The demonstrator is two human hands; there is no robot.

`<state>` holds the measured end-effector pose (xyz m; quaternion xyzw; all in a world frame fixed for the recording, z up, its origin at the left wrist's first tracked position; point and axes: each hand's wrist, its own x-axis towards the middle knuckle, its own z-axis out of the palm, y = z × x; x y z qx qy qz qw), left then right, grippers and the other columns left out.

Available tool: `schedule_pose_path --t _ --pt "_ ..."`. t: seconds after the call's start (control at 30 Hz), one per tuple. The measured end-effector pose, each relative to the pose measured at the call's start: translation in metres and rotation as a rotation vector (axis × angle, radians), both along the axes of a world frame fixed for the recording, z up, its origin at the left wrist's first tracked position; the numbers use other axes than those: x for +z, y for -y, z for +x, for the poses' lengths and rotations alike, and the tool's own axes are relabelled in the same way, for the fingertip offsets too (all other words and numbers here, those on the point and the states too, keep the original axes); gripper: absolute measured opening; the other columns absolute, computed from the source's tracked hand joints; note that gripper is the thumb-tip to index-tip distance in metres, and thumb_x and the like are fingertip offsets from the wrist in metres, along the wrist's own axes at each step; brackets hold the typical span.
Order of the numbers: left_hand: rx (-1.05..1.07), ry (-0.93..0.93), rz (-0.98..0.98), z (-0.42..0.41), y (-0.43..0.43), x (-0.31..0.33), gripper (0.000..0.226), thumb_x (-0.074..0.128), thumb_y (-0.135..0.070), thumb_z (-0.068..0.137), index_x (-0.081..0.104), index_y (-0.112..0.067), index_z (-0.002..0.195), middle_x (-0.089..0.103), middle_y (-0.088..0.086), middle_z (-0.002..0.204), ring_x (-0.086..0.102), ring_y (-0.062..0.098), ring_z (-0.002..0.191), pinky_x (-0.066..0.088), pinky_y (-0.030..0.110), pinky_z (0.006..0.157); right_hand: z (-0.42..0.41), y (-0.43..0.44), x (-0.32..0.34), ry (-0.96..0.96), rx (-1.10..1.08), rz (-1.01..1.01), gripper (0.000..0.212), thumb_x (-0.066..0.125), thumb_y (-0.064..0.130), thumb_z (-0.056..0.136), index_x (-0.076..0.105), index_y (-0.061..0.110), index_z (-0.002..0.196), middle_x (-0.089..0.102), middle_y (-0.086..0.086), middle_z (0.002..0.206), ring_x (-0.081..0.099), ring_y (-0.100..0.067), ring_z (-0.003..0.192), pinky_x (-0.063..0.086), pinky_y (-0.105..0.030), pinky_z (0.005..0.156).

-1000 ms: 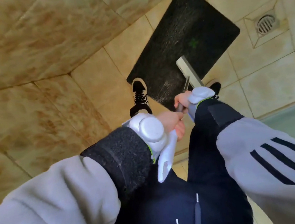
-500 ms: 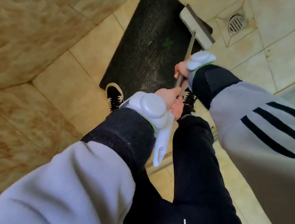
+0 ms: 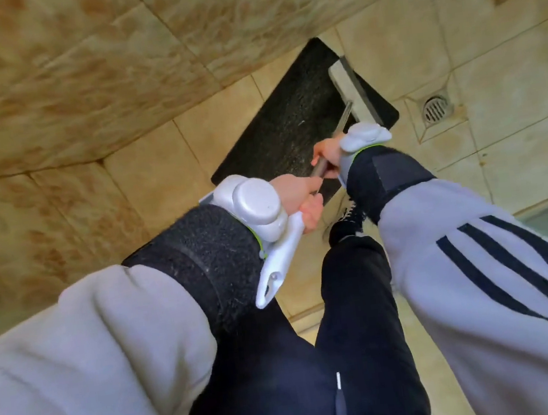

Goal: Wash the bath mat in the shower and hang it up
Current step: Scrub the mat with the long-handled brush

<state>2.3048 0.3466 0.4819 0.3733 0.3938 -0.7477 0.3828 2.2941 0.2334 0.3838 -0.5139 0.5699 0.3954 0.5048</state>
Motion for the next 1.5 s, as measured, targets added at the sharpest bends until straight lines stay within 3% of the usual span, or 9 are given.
schedule_pose_path --t 0.23,0.33,0.43,0.57,0.77,0.9,1.03,1.13,1.5 --pt "0.179 -0.038 0.012 -0.022 0.041 -0.002 0.044 0.029 -0.035 0.100 0.027 -0.018 0.060 0.028 -0.005 0.028 0.028 0.005 0.019 0.020 0.007 0.030 -0.007 0.044 -0.019 -0.042 0.129 0.030 0.030 0.039 0.004 0.095 0.043 0.007 0.066 0.053 -0.002 0.034 0.046 -0.012 0.056 0.044 -0.016 0.033" --pt "0.241 -0.073 0.037 -0.047 0.062 -0.018 0.043 0.029 -0.035 0.100 0.027 -0.017 0.060 0.028 -0.006 0.028 0.028 0.005 0.018 0.021 0.009 0.027 -0.027 0.060 -0.033 -0.046 0.188 0.059 0.030 0.038 0.003 0.096 0.040 0.007 0.066 0.052 -0.005 0.056 0.047 -0.012 0.055 0.046 -0.021 0.042" --pt "0.331 -0.106 0.062 -0.074 0.070 -0.027 0.043 0.028 -0.035 0.100 0.026 -0.018 0.061 0.029 -0.005 0.027 0.028 0.005 0.017 0.023 0.010 0.023 -0.050 0.061 -0.041 -0.045 0.266 0.068 0.030 0.039 0.001 0.095 0.039 0.008 0.066 0.054 -0.004 0.042 0.055 -0.010 0.038 0.047 -0.022 0.038" --pt "0.445 -0.088 0.147 -0.109 0.056 -0.030 0.042 0.031 -0.032 0.100 0.030 -0.017 0.061 0.028 -0.005 0.027 0.027 0.005 0.017 0.021 0.010 0.022 -0.078 0.039 -0.052 -0.065 0.423 0.092 0.030 0.041 0.003 0.094 0.039 0.011 0.066 0.053 -0.007 0.054 0.051 -0.016 0.053 0.043 -0.026 0.056" --pt "0.476 -0.001 0.177 -0.153 0.013 -0.035 0.041 0.030 -0.026 0.101 0.029 -0.017 0.061 0.028 -0.005 0.026 0.025 0.005 0.015 0.019 0.009 0.023 -0.108 -0.007 -0.063 -0.183 0.582 0.089 0.028 0.040 0.007 0.094 0.039 0.005 0.066 0.052 -0.005 0.032 0.047 -0.016 0.055 0.045 -0.027 0.067" --pt "0.419 0.091 0.179 -0.203 -0.038 -0.040 0.044 0.029 -0.023 0.102 0.029 -0.015 0.059 0.032 -0.004 0.033 0.025 0.002 0.015 0.022 0.011 0.026 -0.152 -0.062 -0.069 -0.181 0.652 0.092 0.030 0.036 0.004 0.096 0.036 0.006 0.066 0.052 -0.005 0.046 0.045 -0.013 0.053 0.042 -0.016 0.034" --pt "0.503 0.007 0.219 -0.243 -0.093 -0.028 0.041 0.033 -0.025 0.101 0.031 -0.014 0.062 0.024 -0.007 0.026 0.021 0.004 0.016 0.015 0.004 0.025 -0.193 -0.115 -0.069 -0.217 0.615 0.128 0.029 0.036 0.009 0.097 0.039 0.009 0.068 0.049 -0.003 0.027 0.056 -0.013 0.045 0.052 -0.014 0.044" --pt "0.509 -0.044 0.252 -0.273 -0.127 -0.021 0.039 0.036 -0.027 0.100 0.033 -0.015 0.062 0.025 -0.007 0.028 0.021 0.005 0.017 0.014 0.005 0.026 -0.226 -0.151 -0.061 -0.242 0.586 0.164 0.033 0.030 0.004 0.099 0.036 0.008 0.066 0.040 -0.002 0.019 0.040 -0.009 0.013 0.032 -0.010 0.022" --pt "0.461 0.179 0.221 -0.289 -0.122 -0.021 0.044 0.031 -0.019 0.102 0.034 -0.009 0.059 0.030 -0.002 0.022 0.027 0.009 0.013 0.021 0.002 0.029 -0.227 -0.156 -0.037 -0.127 0.695 0.072 0.021 0.032 -0.001 0.095 0.032 0.009 0.077 0.046 -0.003 0.026 0.047 -0.009 0.021 0.036 -0.010 0.028"
